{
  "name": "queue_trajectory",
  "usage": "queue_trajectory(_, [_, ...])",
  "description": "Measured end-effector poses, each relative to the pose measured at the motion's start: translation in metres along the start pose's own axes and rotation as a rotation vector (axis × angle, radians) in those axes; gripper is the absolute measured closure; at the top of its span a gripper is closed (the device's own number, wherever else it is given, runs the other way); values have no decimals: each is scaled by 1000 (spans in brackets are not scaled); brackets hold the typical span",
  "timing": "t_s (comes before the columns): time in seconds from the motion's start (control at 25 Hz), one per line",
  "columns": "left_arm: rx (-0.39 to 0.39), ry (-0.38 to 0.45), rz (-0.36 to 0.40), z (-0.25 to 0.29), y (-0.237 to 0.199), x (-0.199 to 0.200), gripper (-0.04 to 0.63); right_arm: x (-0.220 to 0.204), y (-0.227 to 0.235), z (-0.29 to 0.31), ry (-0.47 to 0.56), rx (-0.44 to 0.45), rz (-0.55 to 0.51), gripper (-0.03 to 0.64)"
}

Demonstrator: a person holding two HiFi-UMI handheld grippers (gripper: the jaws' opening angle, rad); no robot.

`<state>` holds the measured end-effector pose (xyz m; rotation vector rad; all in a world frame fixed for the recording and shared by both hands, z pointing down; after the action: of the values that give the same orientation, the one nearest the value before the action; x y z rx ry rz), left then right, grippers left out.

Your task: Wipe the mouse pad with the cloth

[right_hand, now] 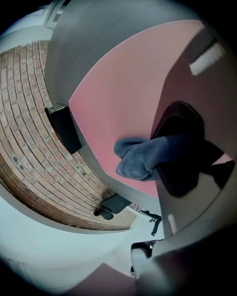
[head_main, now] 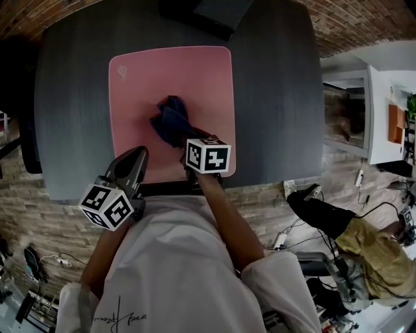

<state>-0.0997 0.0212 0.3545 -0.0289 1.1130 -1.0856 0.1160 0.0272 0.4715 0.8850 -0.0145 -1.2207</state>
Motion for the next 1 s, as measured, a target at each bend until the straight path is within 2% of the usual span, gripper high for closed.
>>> queue_trajectory(0.64, [-69, -26, 7, 11, 3, 7, 581, 2, 26, -23, 17, -23, 40, 538])
queue_trajectory(1.0, [-79, -36, 13, 8, -7, 11, 581, 3, 33, -30, 21, -60, 31, 537])
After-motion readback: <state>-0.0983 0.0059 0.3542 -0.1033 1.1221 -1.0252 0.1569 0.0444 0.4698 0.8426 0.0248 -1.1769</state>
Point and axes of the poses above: the fingertips, and each gripper's own axes: z forward along the fingers, y to its right, x out of its top, the point moved 10 cm from there along -z, backward along the fingers, and after that the axes turned 3 degrees about x, right-handed, at the moved point
